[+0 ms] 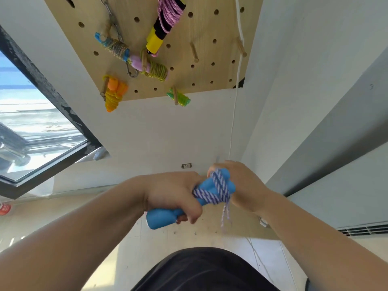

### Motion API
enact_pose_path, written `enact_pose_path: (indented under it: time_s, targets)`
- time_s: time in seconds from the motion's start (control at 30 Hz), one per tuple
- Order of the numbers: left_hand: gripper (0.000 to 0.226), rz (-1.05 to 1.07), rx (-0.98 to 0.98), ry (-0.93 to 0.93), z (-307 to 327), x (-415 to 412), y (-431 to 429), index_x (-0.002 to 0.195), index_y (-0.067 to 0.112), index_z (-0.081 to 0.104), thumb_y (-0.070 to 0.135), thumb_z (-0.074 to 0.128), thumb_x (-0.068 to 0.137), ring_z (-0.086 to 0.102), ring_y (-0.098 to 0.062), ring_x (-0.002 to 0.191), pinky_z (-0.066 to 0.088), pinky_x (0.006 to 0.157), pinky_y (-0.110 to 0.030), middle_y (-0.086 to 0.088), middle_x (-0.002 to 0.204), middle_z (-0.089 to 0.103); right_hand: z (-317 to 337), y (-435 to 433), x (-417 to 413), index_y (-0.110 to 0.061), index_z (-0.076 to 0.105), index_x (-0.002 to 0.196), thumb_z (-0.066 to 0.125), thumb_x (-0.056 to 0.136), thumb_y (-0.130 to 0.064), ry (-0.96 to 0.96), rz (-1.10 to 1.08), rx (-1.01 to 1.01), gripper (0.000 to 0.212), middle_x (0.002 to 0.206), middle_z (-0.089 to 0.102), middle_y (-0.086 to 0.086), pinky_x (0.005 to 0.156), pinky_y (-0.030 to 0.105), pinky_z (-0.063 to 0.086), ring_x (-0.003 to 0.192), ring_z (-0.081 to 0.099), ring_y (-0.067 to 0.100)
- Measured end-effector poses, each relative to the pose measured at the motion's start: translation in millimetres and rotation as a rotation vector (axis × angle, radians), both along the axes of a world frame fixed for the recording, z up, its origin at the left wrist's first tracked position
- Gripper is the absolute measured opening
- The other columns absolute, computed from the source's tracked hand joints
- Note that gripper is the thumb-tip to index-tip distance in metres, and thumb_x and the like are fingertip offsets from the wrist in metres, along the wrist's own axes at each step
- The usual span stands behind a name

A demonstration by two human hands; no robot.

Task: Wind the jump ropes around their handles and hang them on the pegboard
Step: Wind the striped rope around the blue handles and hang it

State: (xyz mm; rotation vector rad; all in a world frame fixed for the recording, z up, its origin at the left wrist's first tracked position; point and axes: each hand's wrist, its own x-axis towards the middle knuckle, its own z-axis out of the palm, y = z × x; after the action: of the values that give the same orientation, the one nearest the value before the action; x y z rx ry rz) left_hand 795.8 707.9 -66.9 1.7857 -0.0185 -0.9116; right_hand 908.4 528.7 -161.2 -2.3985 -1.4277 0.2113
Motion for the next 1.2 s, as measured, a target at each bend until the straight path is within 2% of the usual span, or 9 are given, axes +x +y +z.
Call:
enact_pose_path:
  time_s: [0.07,0.17,0.37,0.57,0.67,0.77,0.87,0.97,1.2]
  targets:
    - [0.021,-0.171,0.267,-0.034,-4,2,-12,0.078,0.015,0.054,0.004,0.072,0.078,0.055,-0.015,0.059,0.053,0.064,-0.03,0.0,0.069,0.059,6,11,6,-0.033,0.042,0.091,0.054,0.09,-0.009,-0.029,0.082,-0.106,0.026,0.078,0.042,-0.018,0.071,0.032,0.033,0.079,0.043,0.015]
    - [0.016,-0.328,0.592,-0.042,-22,2,-19,0.087,0.015,0.061,0.021,0.073,0.078,0.055,-0.014,0.061,0.051,0.065,-0.03,0.002,0.073,0.059,21,27,9,-0.023,0.051,0.093,0.046,0.098,-0.014,0.012,0.113,-0.181,0.011,0.087,0.057,-0.007,0.074,0.036,0.035,0.084,0.047,0.02]
    - [0.018,-0.255,0.968,-0.089,-61,8,2,0.074,0.015,0.054,0.026,0.068,0.073,0.048,-0.019,0.058,0.039,0.056,-0.03,-0.001,0.068,0.051,43,49,-7,-0.018,0.039,0.077,0.048,0.094,-0.013,0.031,0.109,-0.226,0.02,0.072,0.046,0.0,0.063,0.039,0.036,0.07,0.044,0.023]
    - [0.019,0.214,0.849,-0.098,-74,24,42,0.069,0.012,0.055,0.023,0.07,0.062,0.05,-0.022,0.056,0.039,0.056,-0.03,-0.003,0.062,0.053,44,29,-22,-0.026,0.035,0.074,0.045,0.101,-0.031,0.01,0.068,-0.078,0.029,0.064,0.043,-0.005,0.054,0.034,0.026,0.057,0.038,0.013]
    - [0.02,0.443,0.723,-0.131,-71,27,46,0.072,0.008,0.058,0.019,0.072,0.062,0.054,-0.023,0.055,0.043,0.056,-0.03,-0.006,0.063,0.058,35,14,-24,-0.023,0.052,0.088,0.026,0.105,-0.047,0.072,-0.021,0.095,0.04,0.068,0.049,-0.005,0.06,0.037,0.04,0.062,0.046,0.015]
    - [0.019,0.656,0.452,-0.131,-58,25,40,0.068,0.009,0.054,0.002,0.071,0.069,0.051,-0.02,0.049,0.042,0.053,-0.025,-0.009,0.057,0.054,21,1,-24,-0.025,0.064,0.105,0.034,0.103,-0.043,0.097,-0.139,0.252,0.036,0.078,0.058,-0.011,0.066,0.038,0.049,0.071,0.055,0.013]
    - [0.023,0.726,0.159,-0.08,-41,18,29,0.068,0.01,0.049,0.003,0.068,0.059,0.05,-0.02,0.047,0.043,0.054,-0.027,-0.011,0.057,0.049,16,-10,-26,-0.032,0.054,0.082,0.038,0.104,-0.043,0.136,-0.27,0.325,0.03,0.069,0.051,-0.012,0.062,0.032,0.044,0.068,0.05,0.011]
    - [0.026,0.763,0.036,-0.034,-35,15,23,0.072,0.009,0.048,0.005,0.066,0.054,0.049,-0.021,0.046,0.044,0.054,-0.029,-0.013,0.06,0.048,18,-12,-30,-0.032,0.057,0.083,0.028,0.103,-0.049,0.246,-0.361,0.351,0.04,0.076,0.056,-0.015,0.068,0.026,0.043,0.078,0.054,0.007]
    - [0.022,0.884,0.132,-0.012,-46,21,31,0.076,0.008,0.05,-0.008,0.065,0.076,0.049,-0.019,0.047,0.044,0.053,-0.027,-0.008,0.057,0.049,17,-4,-26,-0.012,0.059,0.088,0.044,0.099,-0.023,-0.144,-0.259,0.48,0.021,0.075,0.051,-0.004,0.046,0.037,0.044,0.056,0.046,0.022]
